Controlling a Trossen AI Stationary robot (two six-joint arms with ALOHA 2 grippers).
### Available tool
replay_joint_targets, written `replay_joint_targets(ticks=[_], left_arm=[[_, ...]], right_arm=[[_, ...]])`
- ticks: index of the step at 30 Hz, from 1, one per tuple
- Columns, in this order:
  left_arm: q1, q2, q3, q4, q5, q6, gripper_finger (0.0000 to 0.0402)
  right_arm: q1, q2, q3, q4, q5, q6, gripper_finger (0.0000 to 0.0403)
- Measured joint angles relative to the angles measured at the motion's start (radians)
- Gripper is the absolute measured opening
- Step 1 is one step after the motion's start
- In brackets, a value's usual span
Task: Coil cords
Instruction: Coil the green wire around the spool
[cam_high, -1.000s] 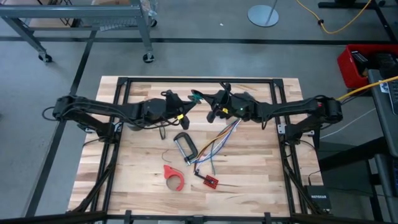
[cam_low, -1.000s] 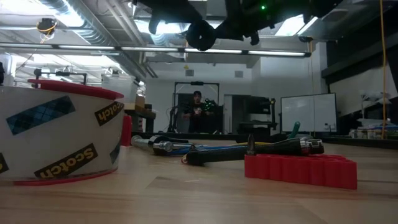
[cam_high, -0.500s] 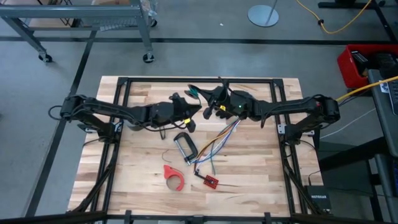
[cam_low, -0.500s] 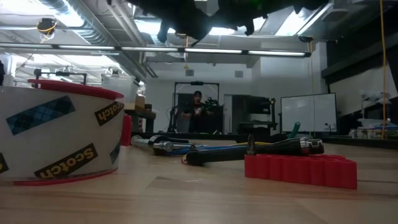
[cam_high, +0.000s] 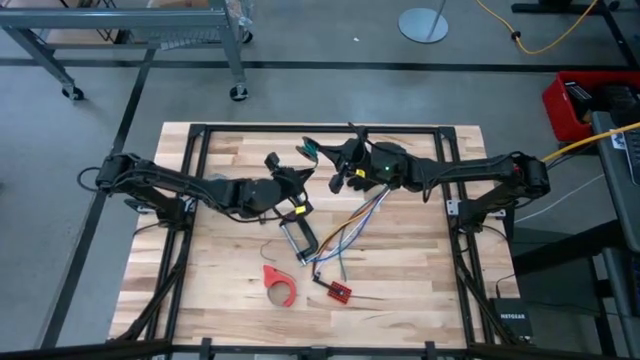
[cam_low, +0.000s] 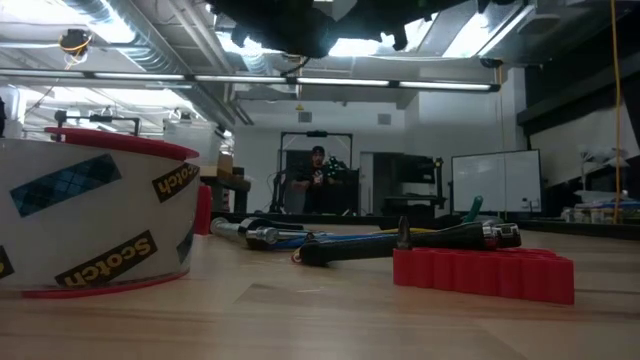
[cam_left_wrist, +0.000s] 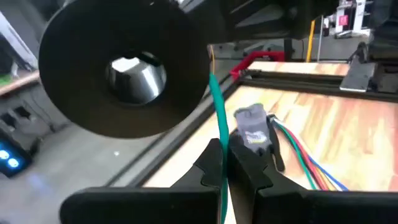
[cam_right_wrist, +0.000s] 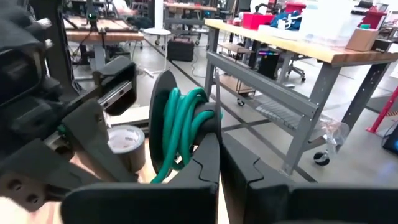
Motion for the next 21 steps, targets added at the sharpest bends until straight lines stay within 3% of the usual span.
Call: replay_joint_targets(ticks=[7,21], left_arm=[[-0.023,0.001,-0.002,0.162,0.077,0.059,0.0000],[-0.021,0.019,0.000,0.189,0.168,0.006,0.0000]], right_arm=[[-0.001,-0.003,0.002,-0.002,0.027,0.000,0.0003],[0.001,-0.001,0.000,0.031,0.017,-0.002,0.0003]])
